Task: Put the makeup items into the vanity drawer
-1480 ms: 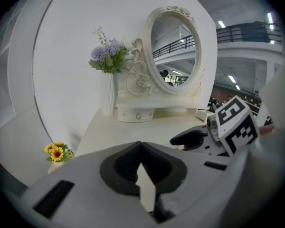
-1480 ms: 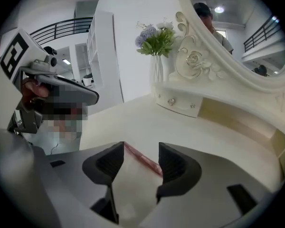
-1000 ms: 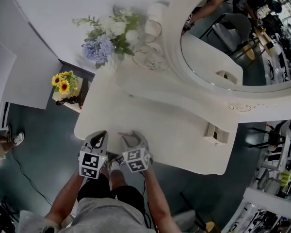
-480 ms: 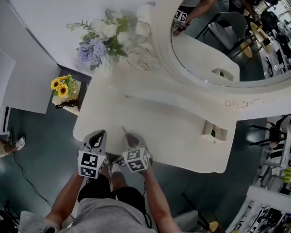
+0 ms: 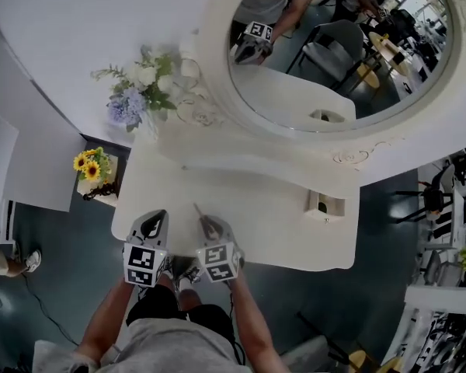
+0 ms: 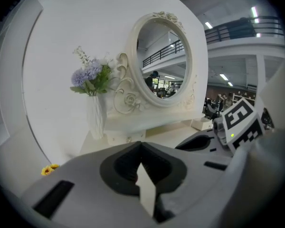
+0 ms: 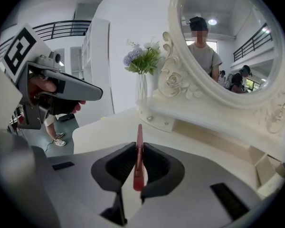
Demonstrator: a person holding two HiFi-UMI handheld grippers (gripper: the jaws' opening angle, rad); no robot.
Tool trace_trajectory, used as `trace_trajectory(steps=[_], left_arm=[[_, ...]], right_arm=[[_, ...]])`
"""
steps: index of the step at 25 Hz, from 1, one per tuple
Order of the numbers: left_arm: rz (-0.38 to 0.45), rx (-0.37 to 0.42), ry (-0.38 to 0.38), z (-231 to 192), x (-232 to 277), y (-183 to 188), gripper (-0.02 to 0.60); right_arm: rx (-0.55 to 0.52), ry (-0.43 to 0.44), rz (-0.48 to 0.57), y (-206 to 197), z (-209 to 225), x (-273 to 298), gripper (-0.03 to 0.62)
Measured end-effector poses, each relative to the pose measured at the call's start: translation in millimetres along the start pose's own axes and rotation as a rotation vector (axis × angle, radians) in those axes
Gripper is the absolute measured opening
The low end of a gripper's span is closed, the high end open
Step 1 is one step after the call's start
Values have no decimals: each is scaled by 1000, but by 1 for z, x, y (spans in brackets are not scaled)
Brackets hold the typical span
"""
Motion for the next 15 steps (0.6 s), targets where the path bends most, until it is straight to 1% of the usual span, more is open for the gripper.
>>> trace_trajectory(steps=[4, 7, 12, 15], left_arm=[[50, 30, -46, 22, 0, 27, 0], [86, 59, -96, 45, 2, 45, 0], [141, 110, -184, 90, 0, 72, 0], [164, 139, -239, 116, 0, 84, 0]], right_arm=[[22, -69, 53, 13, 15, -37, 58], [45, -134, 92, 17, 29, -67, 58], [65, -252, 141, 14, 50, -124, 58], [96, -321, 169, 7, 63, -154, 58]])
Point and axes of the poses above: the fingertips, and each gripper's own axes: x forward along the fingers, z to its right, y out of its top, the point moved 1 cm from there along -x, backward along the fingers, and after that the axes turned 12 degrees about y, right-handed, at the moved point
